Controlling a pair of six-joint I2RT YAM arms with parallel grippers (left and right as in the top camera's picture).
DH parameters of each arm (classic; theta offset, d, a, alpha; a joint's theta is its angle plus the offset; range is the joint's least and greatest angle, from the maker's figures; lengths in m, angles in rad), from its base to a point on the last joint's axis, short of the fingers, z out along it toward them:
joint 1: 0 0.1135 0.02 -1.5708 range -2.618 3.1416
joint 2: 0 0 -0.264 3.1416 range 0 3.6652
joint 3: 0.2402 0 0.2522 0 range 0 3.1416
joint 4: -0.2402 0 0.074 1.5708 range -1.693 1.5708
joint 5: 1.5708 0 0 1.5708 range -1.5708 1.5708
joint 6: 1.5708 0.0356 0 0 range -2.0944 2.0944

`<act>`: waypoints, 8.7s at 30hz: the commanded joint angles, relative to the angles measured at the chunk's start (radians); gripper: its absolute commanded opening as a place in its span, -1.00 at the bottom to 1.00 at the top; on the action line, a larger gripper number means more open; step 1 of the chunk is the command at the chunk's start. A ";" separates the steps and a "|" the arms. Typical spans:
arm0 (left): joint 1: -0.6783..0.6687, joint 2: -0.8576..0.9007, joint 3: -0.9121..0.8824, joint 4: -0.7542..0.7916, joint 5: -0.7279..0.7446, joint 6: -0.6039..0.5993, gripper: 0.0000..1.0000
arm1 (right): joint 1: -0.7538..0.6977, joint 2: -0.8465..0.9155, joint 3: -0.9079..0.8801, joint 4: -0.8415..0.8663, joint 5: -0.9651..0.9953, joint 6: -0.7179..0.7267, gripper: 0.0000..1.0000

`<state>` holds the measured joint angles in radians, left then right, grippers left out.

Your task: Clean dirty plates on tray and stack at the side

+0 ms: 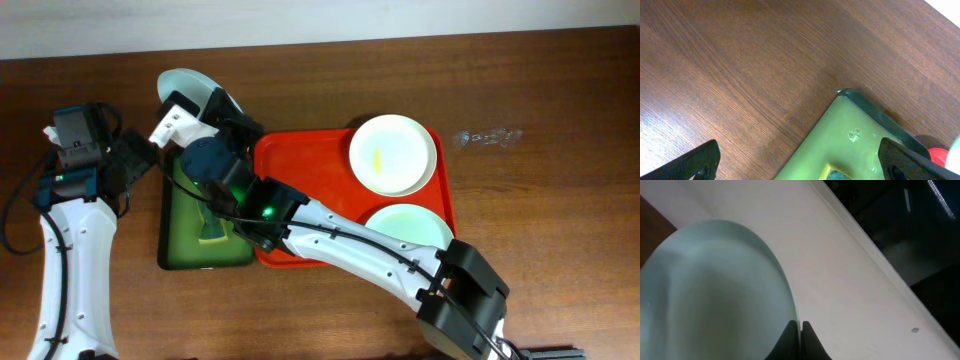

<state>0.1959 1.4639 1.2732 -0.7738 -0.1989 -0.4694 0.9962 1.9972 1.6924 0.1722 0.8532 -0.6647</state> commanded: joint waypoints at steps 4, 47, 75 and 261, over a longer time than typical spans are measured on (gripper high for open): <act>0.004 -0.017 0.015 0.002 -0.007 -0.012 0.98 | -0.132 -0.013 0.019 -0.458 -0.286 0.928 -0.92; 0.004 -0.017 0.015 0.002 -0.007 -0.012 0.98 | -0.584 0.235 0.012 -0.883 -0.731 1.157 -0.43; 0.004 -0.017 0.015 0.002 -0.007 -0.012 0.99 | -1.173 -0.144 0.039 -1.177 -1.212 1.060 -0.92; -0.265 0.362 -0.143 -0.044 0.156 0.262 -1.00 | -0.604 -0.132 -0.537 -0.831 -0.972 1.140 -0.91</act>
<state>-0.0666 1.8332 1.1107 -0.7948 -0.0174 -0.2195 0.3954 1.8542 1.1378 -0.6571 -0.1310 0.4747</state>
